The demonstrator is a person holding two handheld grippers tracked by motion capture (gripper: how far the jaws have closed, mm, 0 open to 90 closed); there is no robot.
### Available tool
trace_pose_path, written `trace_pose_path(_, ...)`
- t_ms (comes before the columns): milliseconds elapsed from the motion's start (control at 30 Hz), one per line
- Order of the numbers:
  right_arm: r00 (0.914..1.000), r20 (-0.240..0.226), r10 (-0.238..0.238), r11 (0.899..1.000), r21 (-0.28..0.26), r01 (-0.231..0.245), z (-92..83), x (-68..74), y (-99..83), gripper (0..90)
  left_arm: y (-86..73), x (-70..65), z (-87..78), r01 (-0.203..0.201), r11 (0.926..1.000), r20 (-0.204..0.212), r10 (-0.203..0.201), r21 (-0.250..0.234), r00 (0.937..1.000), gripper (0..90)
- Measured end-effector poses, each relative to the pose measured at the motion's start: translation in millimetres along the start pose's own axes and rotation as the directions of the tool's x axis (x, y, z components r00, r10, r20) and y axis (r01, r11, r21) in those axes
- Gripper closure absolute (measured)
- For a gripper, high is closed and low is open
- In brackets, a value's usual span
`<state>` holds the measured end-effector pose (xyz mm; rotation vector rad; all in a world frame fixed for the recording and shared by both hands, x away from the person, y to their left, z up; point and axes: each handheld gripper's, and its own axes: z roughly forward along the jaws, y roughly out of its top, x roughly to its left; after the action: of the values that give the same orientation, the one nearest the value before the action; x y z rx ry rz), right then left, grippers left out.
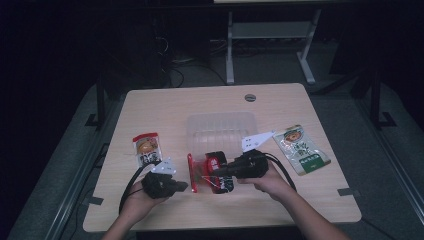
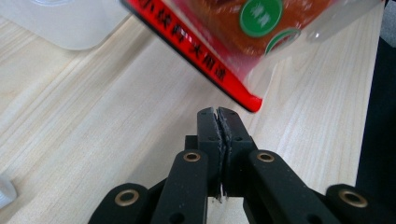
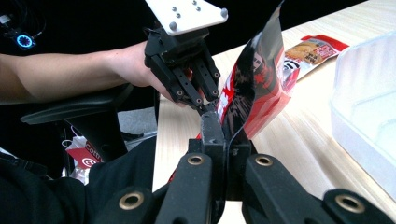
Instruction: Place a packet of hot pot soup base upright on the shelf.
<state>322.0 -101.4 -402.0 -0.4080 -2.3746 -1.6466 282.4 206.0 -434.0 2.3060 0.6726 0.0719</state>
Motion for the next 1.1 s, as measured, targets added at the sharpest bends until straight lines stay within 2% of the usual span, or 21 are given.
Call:
trace_pose_path(300, 0.9999, 0.013, -0.007, 1.000, -0.016, 0.007, -13.8, 2.8, 6.1, 90.0, -1.4, 0.7, 2.2, 0.008, 0.9998, 0.008, -0.008, 0.020, 0.9999, 85.7)
trace_pose_path(400, 0.9994, 0.029, -0.018, 0.999, -0.025, 0.019, -19.5, 0.3, 8.6, 90.0, -1.8, 1.2, 2.5, 0.011, 0.9997, 0.007, -0.011, 0.022, 0.9999, 85.2)
trace_pose_path(533, 0.9989, 0.047, -0.007, 1.000, -0.029, 0.008, -26.5, -3.3, 11.3, 90.0, -1.9, 2.0, 2.8, 0.018, 0.9996, 0.010, -0.018, 0.021, 0.9998, 83.2)
trace_pose_path(700, 0.9964, 0.084, -0.005, 0.999, -0.036, 0.008, -34.3, -8.6, 17.0, 90.0, -1.7, 2.8, 2.9, 0.006, 0.9995, 0.011, -0.006, 0.032, 0.9999, 80.8)
trace_pose_path(833, 0.9937, 0.112, 0.003, 0.999, -0.040, 0.002, -41.4, -12.6, 23.6, 90.0, -1.9, 1.7, 3.9, 0.011, 0.9996, 0.012, -0.011, 0.025, 0.9999, 77.2)
trace_pose_path(867, 0.9928, 0.119, 0.003, 0.999, -0.040, 0.002, -43.1, -13.7, 25.4, 90.0, -1.6, 3.1, 3.0, -0.008, 0.9992, 0.009, 0.008, 0.040, 0.9999, 75.7)
trace_pose_path(900, 0.9917, 0.129, 0.000, 0.999, -0.045, 0.006, -45.4, -15.6, 27.5, 90.0, -1.6, 2.5, 3.6, 0.005, 0.9995, 0.007, -0.005, 0.031, 1.0000, 74.3)
trace_pose_path(1100, 0.9853, 0.170, 0.014, 0.997, -0.072, -0.002, -57.0, -25.3, 36.9, 90.0, -0.9, 2.8, 3.7, 0.007, 0.9992, 0.001, -0.007, 0.039, 1.0000, 67.3)
